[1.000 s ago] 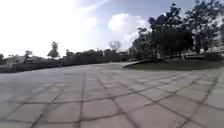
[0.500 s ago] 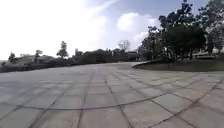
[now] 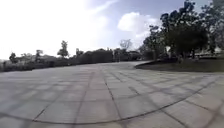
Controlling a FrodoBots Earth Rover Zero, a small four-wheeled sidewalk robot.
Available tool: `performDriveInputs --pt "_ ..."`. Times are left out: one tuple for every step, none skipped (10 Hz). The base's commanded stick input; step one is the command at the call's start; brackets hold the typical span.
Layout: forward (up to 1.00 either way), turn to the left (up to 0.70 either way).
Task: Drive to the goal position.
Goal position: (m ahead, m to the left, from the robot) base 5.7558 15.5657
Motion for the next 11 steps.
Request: performDriveInputs --pt "0.7 0.0" --pt "0.7 0.0" --pt "0.7 0.0" --pt "0.7 0.0" --pt "0.7 0.0" --pt "0.7 0.0" --pt "0.7 0.0" --pt "0.7 0.0" --pt "0.7 0.0" --pt "0.7 0.0" --pt "0.7 0.0"
